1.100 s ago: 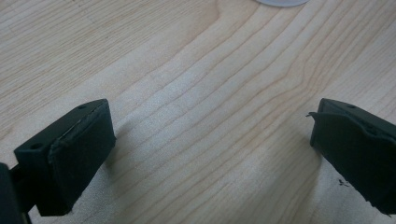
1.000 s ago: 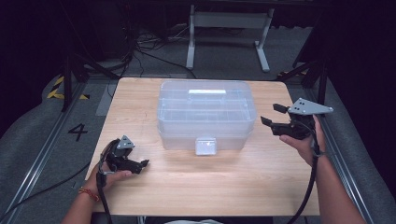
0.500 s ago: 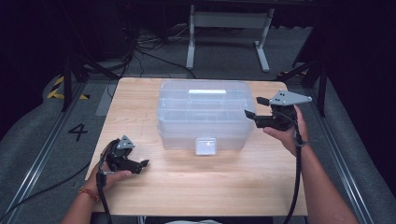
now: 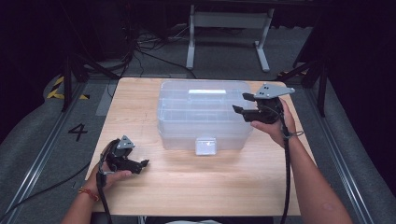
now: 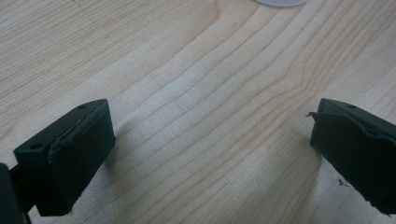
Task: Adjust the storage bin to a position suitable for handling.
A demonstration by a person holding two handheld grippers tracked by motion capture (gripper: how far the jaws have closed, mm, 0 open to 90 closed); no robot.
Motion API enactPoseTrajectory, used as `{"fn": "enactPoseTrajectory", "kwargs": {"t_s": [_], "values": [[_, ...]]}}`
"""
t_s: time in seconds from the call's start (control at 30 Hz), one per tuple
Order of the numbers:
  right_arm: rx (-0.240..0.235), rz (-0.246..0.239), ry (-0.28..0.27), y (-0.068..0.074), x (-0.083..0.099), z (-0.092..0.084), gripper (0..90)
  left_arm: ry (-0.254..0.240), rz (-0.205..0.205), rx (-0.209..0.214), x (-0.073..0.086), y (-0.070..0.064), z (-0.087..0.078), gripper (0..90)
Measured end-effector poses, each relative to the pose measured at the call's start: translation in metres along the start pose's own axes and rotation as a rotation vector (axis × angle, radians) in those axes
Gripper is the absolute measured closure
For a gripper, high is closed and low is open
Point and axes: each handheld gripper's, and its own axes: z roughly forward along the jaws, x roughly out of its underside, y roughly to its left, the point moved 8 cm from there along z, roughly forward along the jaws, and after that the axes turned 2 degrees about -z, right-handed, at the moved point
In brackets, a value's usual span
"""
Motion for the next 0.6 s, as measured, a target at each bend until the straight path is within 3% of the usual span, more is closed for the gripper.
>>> {"fn": "enactPoseTrajectory", "kwargs": {"t_s": [0.6], "values": [[-0.007, -0.014, 0.041, 0.003, -0.019, 0.03, 47.8, 0.0, 0.0, 0.002, 0.0, 0.0, 0.0, 0.3]]}}
